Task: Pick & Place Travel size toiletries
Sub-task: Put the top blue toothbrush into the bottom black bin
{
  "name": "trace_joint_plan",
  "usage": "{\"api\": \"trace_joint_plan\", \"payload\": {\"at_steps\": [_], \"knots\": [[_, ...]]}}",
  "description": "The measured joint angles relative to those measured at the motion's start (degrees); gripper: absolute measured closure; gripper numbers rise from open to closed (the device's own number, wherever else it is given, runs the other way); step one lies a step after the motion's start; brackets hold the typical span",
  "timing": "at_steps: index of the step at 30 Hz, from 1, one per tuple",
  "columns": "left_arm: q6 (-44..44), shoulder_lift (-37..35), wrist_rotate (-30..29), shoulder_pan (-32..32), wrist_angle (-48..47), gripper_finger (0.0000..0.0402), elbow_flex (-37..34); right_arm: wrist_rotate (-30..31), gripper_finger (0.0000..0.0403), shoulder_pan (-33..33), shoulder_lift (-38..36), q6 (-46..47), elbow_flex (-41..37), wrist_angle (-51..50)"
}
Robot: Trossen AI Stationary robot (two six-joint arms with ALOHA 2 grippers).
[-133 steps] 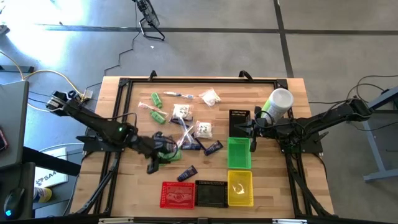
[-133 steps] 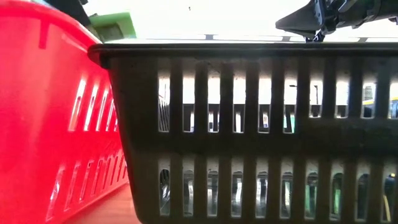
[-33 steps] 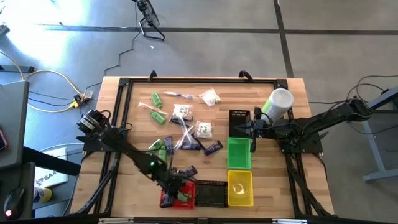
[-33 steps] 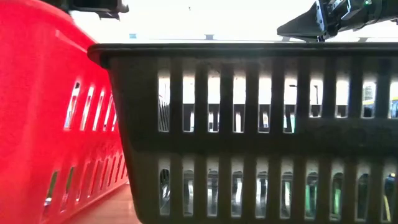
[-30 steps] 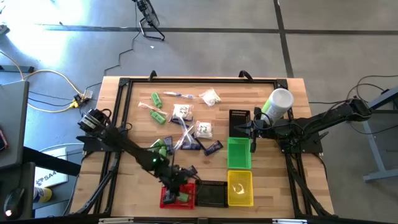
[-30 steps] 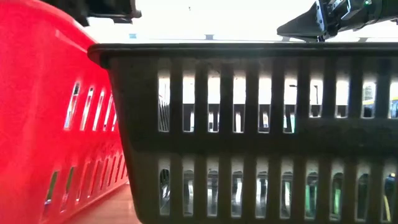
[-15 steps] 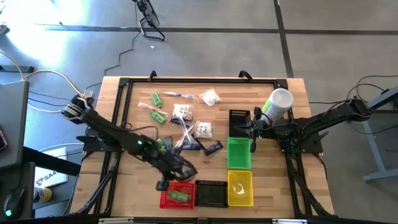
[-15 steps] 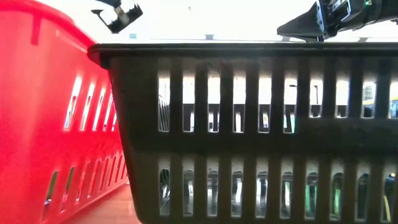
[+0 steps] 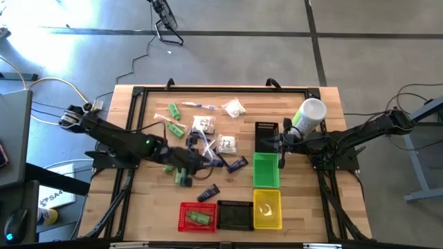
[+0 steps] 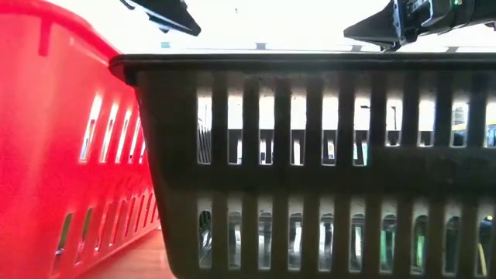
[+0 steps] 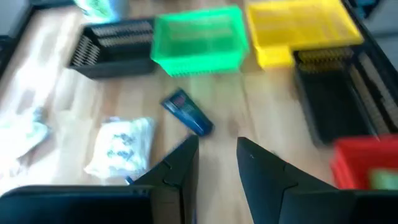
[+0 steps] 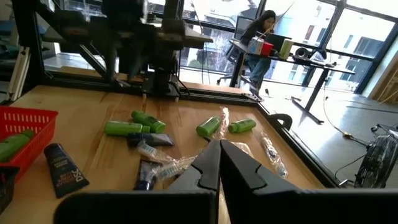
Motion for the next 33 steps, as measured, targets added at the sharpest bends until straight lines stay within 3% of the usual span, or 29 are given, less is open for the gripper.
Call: {"api": "trace_joint_plan", "payload": {"at_steps": [7,16,24,33], "knots": [[2.07,0.0,0.04,3.49,14.7,0.0298,-6.39,-0.02,0.04,0.02,0.0,0.02,0.0,0.34],[1.86,-1.31,0.67,5.81,21.91,0.0298,-12.92,0.0,0.04,0.0,0.02,0.47,0.0,0.81],[5.14,-5.05,-0.45,5.98,21.74,0.0298,-15.46,0.0,0.04,-0.05,0.02,1.6,-0.01,1.87],[5.9,-14.25,-0.81,10.45,21.09,0.0298,-22.96,0.0,0.04,-3.49,0.02,3.93,0.0,2.89]]}}
